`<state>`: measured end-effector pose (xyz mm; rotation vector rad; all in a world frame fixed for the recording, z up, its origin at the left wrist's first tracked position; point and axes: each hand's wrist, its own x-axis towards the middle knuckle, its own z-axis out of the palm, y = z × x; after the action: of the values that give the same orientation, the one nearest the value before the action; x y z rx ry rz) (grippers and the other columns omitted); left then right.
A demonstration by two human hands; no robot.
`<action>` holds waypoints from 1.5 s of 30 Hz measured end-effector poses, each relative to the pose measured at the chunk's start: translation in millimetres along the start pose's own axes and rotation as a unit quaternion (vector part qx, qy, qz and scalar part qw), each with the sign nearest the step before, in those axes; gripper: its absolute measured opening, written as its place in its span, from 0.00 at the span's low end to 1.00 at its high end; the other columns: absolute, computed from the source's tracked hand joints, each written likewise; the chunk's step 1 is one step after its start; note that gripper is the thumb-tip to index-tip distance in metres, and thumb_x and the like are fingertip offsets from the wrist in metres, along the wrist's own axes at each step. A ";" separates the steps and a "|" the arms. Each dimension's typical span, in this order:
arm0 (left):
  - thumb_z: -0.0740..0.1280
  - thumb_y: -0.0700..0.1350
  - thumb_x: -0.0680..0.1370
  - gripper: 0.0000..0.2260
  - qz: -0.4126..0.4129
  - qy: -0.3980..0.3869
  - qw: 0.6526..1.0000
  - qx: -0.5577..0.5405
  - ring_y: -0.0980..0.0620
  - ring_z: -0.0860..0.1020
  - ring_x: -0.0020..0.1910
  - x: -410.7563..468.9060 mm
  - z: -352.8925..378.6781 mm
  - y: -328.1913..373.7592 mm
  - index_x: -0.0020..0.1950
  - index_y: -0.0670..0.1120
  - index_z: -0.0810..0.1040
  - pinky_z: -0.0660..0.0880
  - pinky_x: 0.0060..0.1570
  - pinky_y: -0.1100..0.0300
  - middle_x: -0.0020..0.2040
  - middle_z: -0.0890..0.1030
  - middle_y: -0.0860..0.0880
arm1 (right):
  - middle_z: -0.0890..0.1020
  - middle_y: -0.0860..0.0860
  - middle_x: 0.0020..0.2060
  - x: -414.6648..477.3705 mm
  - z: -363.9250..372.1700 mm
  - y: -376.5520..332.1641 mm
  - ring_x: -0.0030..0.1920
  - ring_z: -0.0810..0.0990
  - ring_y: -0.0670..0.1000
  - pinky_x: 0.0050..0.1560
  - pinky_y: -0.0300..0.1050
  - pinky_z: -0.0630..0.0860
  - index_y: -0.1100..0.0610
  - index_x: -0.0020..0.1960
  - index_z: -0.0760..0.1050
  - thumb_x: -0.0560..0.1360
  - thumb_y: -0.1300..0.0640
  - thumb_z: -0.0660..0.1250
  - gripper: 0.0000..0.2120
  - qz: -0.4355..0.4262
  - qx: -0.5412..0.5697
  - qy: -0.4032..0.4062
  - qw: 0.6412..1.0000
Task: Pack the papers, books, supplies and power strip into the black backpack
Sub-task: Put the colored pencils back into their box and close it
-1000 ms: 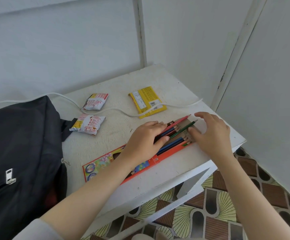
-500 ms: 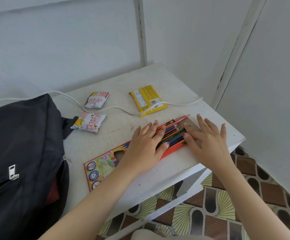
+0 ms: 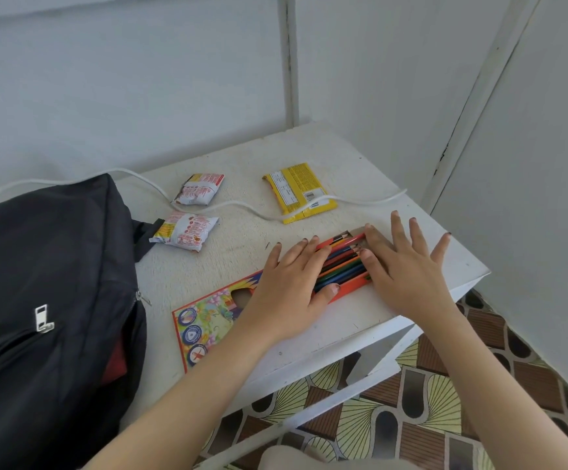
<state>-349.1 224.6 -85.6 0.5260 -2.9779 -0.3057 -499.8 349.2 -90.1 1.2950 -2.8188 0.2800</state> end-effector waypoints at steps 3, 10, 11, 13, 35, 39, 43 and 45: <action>0.34 0.65 0.72 0.34 -0.038 -0.026 0.998 0.047 0.47 0.45 0.76 -3.9 2.9 1.2 0.76 0.54 0.38 0.39 0.71 0.41 0.78 0.47 0.47 | 0.46 0.52 0.77 -3.7 -0.9 0.4 0.76 0.42 0.58 0.68 0.68 0.33 0.40 0.75 0.51 0.72 0.35 0.30 0.34 -0.022 -0.018 -0.009 1.000; 0.39 0.75 0.67 0.43 -0.084 -0.048 0.994 0.055 0.42 0.45 0.76 -13.5 7.4 1.4 0.75 0.53 0.34 0.41 0.71 0.41 0.78 0.42 0.44 | 0.43 0.52 0.77 -11.9 -2.7 2.0 0.76 0.38 0.55 0.67 0.62 0.28 0.40 0.76 0.48 0.72 0.34 0.30 0.34 -0.043 0.028 -0.028 0.998; 0.39 0.75 0.67 0.43 -0.073 -0.045 0.995 0.056 0.42 0.46 0.76 -13.7 6.9 -0.8 0.75 0.53 0.35 0.42 0.71 0.42 0.78 0.44 0.45 | 0.43 0.52 0.77 -13.5 -3.2 2.3 0.76 0.38 0.55 0.67 0.61 0.27 0.43 0.76 0.48 0.72 0.34 0.30 0.36 -0.036 0.036 -0.025 0.998; 0.40 0.74 0.67 0.42 -0.051 -0.036 0.996 0.056 0.45 0.48 0.76 -12.4 5.0 -5.8 0.76 0.53 0.38 0.44 0.72 0.44 0.78 0.46 0.47 | 0.44 0.52 0.77 -17.8 -4.8 4.1 0.76 0.38 0.54 0.67 0.60 0.26 0.46 0.77 0.51 0.72 0.34 0.30 0.37 -0.023 0.052 -0.009 0.998; 0.43 0.72 0.70 0.37 0.026 -0.050 0.997 0.043 0.48 0.46 0.76 1.5 -2.8 -26.0 0.76 0.60 0.45 0.41 0.72 0.49 0.78 0.44 0.47 | 0.49 0.52 0.77 -34.5 -0.7 6.5 0.76 0.43 0.56 0.67 0.56 0.24 0.40 0.73 0.59 0.75 0.33 0.34 0.32 -0.052 0.086 0.023 0.995; 0.43 0.71 0.72 0.34 0.044 -0.049 0.994 0.081 0.46 0.42 0.76 1.8 -3.3 -26.0 0.74 0.61 0.36 0.39 0.72 0.44 0.77 0.36 0.45 | 0.57 0.54 0.76 -35.5 -1.4 0.9 0.75 0.53 0.60 0.69 0.62 0.32 0.40 0.69 0.67 0.78 0.37 0.41 0.26 -0.086 0.105 0.038 0.990; 0.47 0.66 0.77 0.31 0.090 0.011 0.991 0.101 0.44 0.51 0.76 -1.5 -1.0 -24.5 0.77 0.56 0.48 0.48 0.72 0.39 0.77 0.47 0.42 | 0.58 0.54 0.75 -37.2 2.9 -3.6 0.74 0.56 0.62 0.69 0.69 0.38 0.42 0.68 0.69 0.79 0.40 0.44 0.23 -0.102 0.075 0.035 0.991; 0.47 0.64 0.77 0.30 0.094 0.020 0.990 0.103 0.45 0.55 0.75 -3.9 0.9 -22.0 0.76 0.52 0.56 0.51 0.72 0.40 0.77 0.52 0.43 | 0.58 0.54 0.75 -37.0 2.8 -4.8 0.74 0.56 0.63 0.68 0.70 0.38 0.42 0.68 0.70 0.80 0.41 0.45 0.23 -0.095 0.053 0.036 0.993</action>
<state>-338.3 205.9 -91.5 0.2606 -3.0058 0.0292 -471.8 373.5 -95.8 1.5295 -2.6296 0.4645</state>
